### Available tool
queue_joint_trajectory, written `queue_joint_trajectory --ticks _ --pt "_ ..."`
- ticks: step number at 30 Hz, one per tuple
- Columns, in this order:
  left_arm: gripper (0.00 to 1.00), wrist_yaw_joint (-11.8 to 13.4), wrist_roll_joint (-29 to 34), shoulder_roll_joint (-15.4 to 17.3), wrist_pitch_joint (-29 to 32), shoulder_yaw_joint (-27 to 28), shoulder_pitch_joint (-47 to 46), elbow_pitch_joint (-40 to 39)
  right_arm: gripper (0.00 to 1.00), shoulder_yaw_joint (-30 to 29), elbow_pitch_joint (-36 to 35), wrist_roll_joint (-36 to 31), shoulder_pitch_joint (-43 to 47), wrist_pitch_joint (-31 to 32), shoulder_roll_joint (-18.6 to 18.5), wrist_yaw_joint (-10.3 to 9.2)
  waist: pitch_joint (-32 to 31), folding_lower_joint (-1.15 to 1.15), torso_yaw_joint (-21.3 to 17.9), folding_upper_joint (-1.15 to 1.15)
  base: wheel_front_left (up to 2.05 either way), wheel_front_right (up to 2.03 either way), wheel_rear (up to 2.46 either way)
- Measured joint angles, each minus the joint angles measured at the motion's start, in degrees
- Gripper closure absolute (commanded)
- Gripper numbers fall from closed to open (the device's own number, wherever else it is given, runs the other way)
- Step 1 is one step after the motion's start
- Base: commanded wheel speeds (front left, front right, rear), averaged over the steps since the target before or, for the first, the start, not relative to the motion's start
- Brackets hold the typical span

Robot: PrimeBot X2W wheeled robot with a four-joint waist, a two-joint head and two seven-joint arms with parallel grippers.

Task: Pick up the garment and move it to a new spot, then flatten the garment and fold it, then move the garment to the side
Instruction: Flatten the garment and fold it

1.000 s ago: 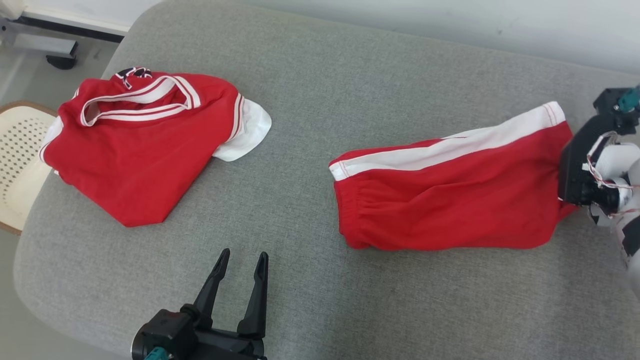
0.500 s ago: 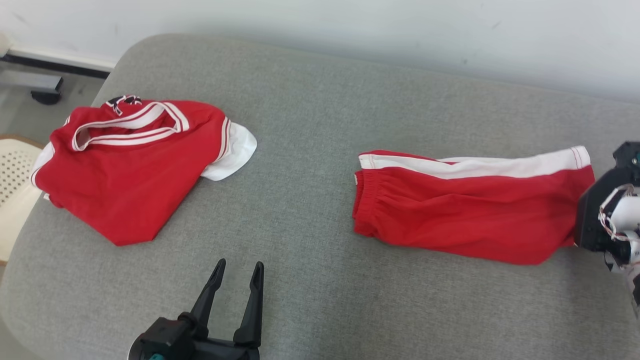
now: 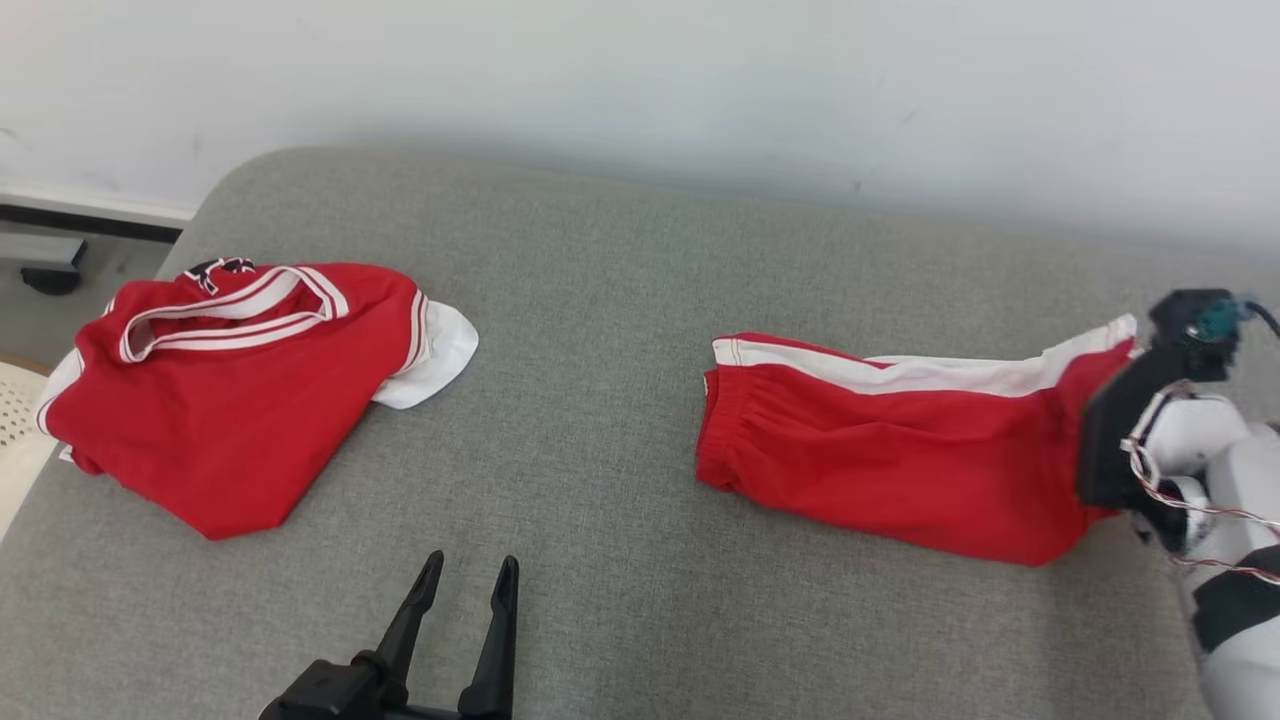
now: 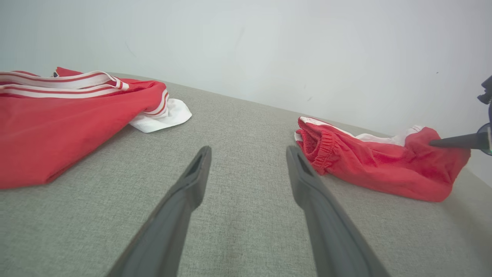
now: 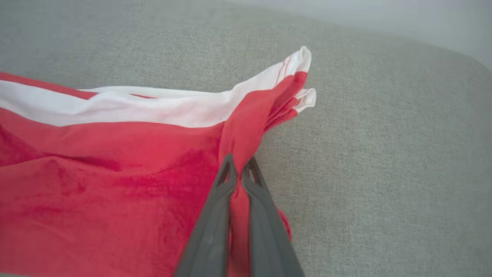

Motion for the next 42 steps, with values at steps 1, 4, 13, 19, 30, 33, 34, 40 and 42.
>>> queue_joint_trajectory --ticks 1,4,13,19,30,33,34,40,42 --pt "0.0 -0.03 0.0 0.15 0.0 -0.03 -0.01 -0.01 1.0 0.56 -2.09 0.04 0.55 0.99 0.71 0.0 -0.4 0.0 -0.07 0.0 0.0 0.0 0.0" --pt "0.0 -0.04 0.0 0.54 0.0 -0.04 0.01 0.1 1.0 2.78 -8.5 1.03 1.78 4.11 2.64 0.0 -1.43 0.0 -0.08 0.0 0.0 0.0 0.0" --pt "0.0 -0.09 -0.18 0.65 0.0 -0.81 0.04 0.08 1.0 6.86 -15.67 1.96 2.6 10.18 9.57 0.0 -2.27 0.0 1.88 0.0 0.0 0.0 0.0" --pt "0.0 -0.47 -0.41 0.19 0.0 -2.1 -0.05 0.63 1.0 5.27 -10.55 -1.51 -0.55 8.71 14.69 0.0 -1.52 0.0 4.75 0.0 0.0 0.0 0.0" --pt "0.0 -0.57 -0.53 -0.83 0.0 -2.48 -0.09 1.51 0.0 5.33 3.53 0.2 -6.2 1.6 16.89 -0.01 0.15 0.0 9.95 0.0 0.0 0.0 0.0" --pt "0.0 -0.54 -0.53 -0.86 0.0 -1.7 -0.09 1.53 0.0 7.31 3.81 8.11 -7.92 -0.9 16.92 -0.01 0.14 0.0 9.59 0.0 0.0 0.0 0.0" --pt "0.0 -0.51 -0.54 -0.87 0.0 -1.27 -0.08 1.53 0.0 8.04 3.67 10.43 -8.48 -1.67 16.95 -0.01 0.11 0.0 9.3 0.0 0.0 0.0 0.0" --pt "0.0 -0.33 -0.42 -0.71 0.0 0.25 0.19 1.08 0.0 9.83 3.1 12.15 -9.09 -5.43 16.52 -0.01 -1.03 0.0 6.65 0.0 0.0 0.0 0.0" --pt "0.0 -0.3 -0.38 -0.65 0.0 0.54 0.32 0.81 0.0 10.12 2.52 10.39 -8.51 -6.45 14.89 -0.01 -1.65 0.0 5.56 0.0 0.0 0.0 0.0"
